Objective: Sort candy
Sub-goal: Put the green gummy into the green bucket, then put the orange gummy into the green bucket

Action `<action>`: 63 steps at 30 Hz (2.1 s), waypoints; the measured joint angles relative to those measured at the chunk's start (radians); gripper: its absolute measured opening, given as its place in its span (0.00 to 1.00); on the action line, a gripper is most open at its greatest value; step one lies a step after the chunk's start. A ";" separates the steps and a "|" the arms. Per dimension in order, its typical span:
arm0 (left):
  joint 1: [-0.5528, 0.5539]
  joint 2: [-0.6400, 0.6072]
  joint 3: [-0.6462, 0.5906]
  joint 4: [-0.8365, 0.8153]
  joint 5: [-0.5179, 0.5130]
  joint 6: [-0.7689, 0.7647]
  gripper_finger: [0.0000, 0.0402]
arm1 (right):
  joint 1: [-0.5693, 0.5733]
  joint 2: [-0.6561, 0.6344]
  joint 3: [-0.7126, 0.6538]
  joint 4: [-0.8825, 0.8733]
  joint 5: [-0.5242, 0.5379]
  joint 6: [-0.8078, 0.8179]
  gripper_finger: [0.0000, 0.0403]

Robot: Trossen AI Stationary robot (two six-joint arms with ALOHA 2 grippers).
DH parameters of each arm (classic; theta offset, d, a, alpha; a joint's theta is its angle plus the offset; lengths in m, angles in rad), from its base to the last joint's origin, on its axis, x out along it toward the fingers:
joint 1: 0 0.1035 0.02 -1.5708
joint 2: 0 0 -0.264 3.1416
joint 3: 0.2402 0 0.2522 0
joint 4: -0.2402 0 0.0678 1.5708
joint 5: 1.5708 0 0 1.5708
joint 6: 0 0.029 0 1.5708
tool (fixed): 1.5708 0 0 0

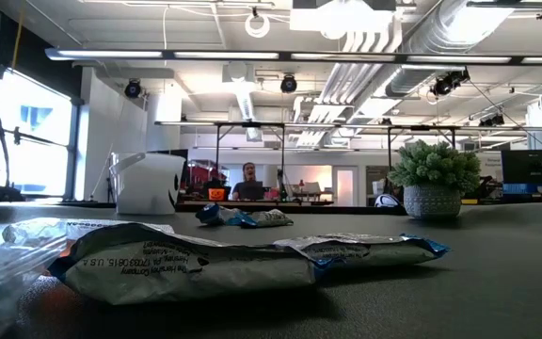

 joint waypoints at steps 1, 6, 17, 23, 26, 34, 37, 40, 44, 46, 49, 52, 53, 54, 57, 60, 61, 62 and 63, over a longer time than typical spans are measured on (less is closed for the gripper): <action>0.002 0.000 0.000 0.001 -0.004 0.000 0.39 | 0.015 -0.004 0.000 0.000 0.001 0.006 0.02; 0.022 0.000 0.000 0.022 -0.022 0.001 0.39 | 0.074 -0.040 0.000 0.000 0.004 0.071 0.02; 0.117 0.000 0.000 0.193 -0.099 0.016 0.39 | 0.227 -0.165 -0.004 0.000 0.240 0.172 0.02; 0.175 0.000 0.000 0.326 -0.100 0.026 0.39 | 0.335 -0.178 -0.006 0.001 0.349 0.161 0.02; 0.196 0.000 0.000 0.398 -0.100 0.042 0.39 | 0.371 -0.223 -0.066 0.002 0.373 0.180 0.02; 0.211 0.000 0.000 0.528 -0.100 0.096 0.39 | 0.431 -0.382 -0.368 0.097 0.405 0.216 0.02; 0.211 0.000 0.000 0.564 -0.100 0.096 0.39 | 0.433 -0.463 -0.502 0.220 0.409 0.216 0.02; 0.211 0.000 0.000 0.587 -0.100 0.093 0.39 | 0.434 -0.556 -0.660 0.366 0.407 0.227 0.02; 0.210 0.000 0.000 0.599 -0.114 0.087 0.39 | 0.434 -0.659 -0.867 0.524 0.394 0.329 0.02; 0.210 0.000 0.000 0.600 -0.123 0.087 0.39 | 0.432 -0.704 -0.949 0.571 0.393 0.397 0.02; 0.211 0.000 0.000 0.615 -0.126 0.087 0.39 | 0.426 -0.757 -1.044 0.622 0.390 0.468 0.04; 0.210 0.000 0.000 0.623 -0.134 0.087 0.39 | 0.418 -0.802 -1.108 0.677 0.368 0.514 0.10; 0.210 0.000 0.000 0.623 -0.137 0.087 0.39 | 0.415 -0.812 -1.124 0.691 0.356 0.527 0.13; 0.210 0.000 0.000 0.624 -0.142 0.087 0.39 | 0.413 -0.820 -1.137 0.701 0.346 0.539 0.15; 0.210 0.000 0.000 0.624 -0.149 0.087 0.39 | 0.412 -0.834 -1.155 0.722 0.336 0.560 0.23; 0.210 0.000 0.000 0.624 -0.149 0.087 0.39 | 0.412 -0.834 -1.154 0.723 0.313 0.560 0.30; 0.210 0.000 0.000 0.624 -0.149 0.087 0.39 | 0.412 -0.833 -1.150 0.723 0.303 0.561 0.32; 0.210 0.000 0.000 0.624 -0.149 0.087 0.39 | 0.412 -0.833 -1.146 0.723 0.299 0.561 0.34; 0.210 0.000 0.000 0.626 -0.149 0.087 0.39 | 0.412 -0.833 -1.141 0.722 0.292 0.561 0.35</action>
